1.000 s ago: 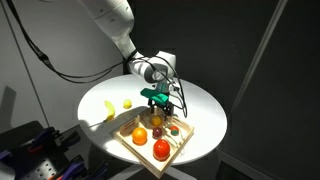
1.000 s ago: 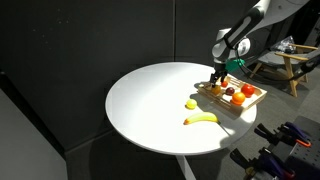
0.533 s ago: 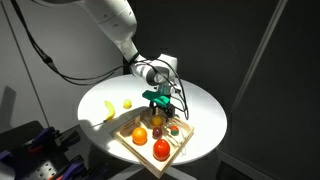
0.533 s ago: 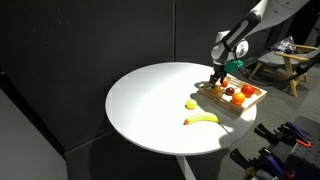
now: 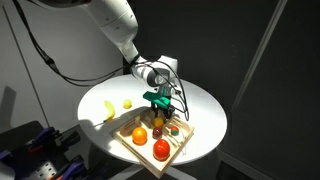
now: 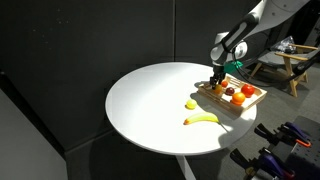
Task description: Remove the small yellow plastic fruit from the crate and put it on the table
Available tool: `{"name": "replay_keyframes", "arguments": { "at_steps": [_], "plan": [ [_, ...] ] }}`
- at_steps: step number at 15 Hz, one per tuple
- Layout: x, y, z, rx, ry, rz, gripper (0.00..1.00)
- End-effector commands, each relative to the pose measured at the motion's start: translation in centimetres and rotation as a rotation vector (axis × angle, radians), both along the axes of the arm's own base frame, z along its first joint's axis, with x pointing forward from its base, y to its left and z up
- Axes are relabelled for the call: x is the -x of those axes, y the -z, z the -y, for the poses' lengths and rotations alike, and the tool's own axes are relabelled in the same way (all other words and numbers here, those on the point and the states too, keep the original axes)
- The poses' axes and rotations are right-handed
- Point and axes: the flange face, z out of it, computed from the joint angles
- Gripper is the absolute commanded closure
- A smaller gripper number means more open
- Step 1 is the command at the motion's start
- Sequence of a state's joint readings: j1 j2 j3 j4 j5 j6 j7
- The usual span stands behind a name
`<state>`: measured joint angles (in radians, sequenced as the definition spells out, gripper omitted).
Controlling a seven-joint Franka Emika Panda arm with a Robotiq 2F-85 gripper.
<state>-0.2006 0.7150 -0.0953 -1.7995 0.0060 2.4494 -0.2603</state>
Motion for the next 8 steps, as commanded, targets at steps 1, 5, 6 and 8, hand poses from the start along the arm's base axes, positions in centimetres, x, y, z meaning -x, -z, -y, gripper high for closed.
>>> {"name": "replay_keyframes", "arguments": {
  "at_steps": [1,5,6,8],
  "plan": [
    [-0.7,-0.2,0.4,0.003,-0.019,0.009,0.63],
    [-0.7,-1.5,0.4,0.002,-0.005,-0.007,0.63],
    [-0.7,-1.9,0.4,0.002,-0.004,-0.008,0.63],
    [-0.8,-3.1,0.4,0.001,-0.004,-0.008,0.63]
  ]
}}
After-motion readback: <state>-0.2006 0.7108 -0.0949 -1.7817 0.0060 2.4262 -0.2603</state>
